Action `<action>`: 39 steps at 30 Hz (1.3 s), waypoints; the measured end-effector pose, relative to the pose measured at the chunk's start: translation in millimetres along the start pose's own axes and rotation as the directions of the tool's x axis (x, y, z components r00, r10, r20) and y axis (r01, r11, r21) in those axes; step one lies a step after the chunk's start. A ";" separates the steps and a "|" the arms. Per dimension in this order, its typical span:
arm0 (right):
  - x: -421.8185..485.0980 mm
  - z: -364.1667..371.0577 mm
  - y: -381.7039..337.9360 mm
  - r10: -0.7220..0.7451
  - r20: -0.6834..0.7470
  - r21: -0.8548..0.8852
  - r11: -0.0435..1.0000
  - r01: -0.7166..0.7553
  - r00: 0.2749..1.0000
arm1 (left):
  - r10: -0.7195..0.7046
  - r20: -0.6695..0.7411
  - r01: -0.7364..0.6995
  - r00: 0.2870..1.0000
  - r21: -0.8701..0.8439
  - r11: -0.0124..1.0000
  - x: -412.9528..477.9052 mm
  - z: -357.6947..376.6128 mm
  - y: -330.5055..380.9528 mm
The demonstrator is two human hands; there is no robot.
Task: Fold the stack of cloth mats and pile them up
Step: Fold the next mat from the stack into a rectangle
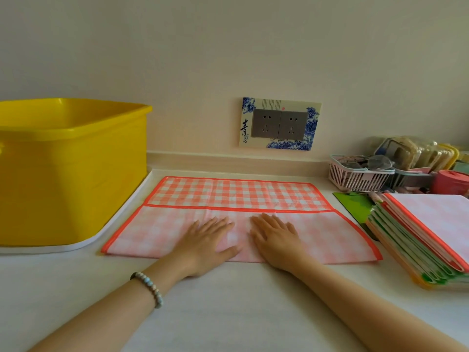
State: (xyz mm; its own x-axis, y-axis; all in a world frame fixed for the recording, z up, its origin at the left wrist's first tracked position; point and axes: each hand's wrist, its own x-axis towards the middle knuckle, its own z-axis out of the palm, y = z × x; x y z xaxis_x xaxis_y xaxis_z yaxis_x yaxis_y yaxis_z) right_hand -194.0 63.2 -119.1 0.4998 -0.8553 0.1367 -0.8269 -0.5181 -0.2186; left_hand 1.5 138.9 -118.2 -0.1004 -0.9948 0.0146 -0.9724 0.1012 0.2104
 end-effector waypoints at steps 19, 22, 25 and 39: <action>-40.2 -50.2 99.3 0.195 -0.009 -0.048 0.980 -0.195 0.981 | 0.005 0.013 -0.005 1.000 -0.006 1.000 -0.2 -1.5 1.4; -39.3 -46.8 57.3 0.018 0.019 0.038 0.999 -0.019 1.000 | 0.002 0.015 -0.002 1.000 -0.008 1.000 0.7 -0.7 0.7; -37.9 -37.0 17.0 -0.111 0.093 0.098 0.990 0.101 0.990 | -0.003 0.011 0.003 1.000 -0.005 1.000 1.1 0.4 1.4; -37.2 -23.0 -2.7 -0.120 0.193 -0.042 0.991 0.131 0.974 | -0.021 0.095 0.022 0.995 -0.008 1.000 -13.6 -17.1 -5.7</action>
State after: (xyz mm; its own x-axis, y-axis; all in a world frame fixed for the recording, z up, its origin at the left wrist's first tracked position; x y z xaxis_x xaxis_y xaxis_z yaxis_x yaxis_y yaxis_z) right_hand -216.2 96.6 -101.4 0.6360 -0.7712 -0.0270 -0.7645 -0.6249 -0.1584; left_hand 11.9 151.7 -102.9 -0.0995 -0.9916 -0.0831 -0.9725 0.0793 0.2188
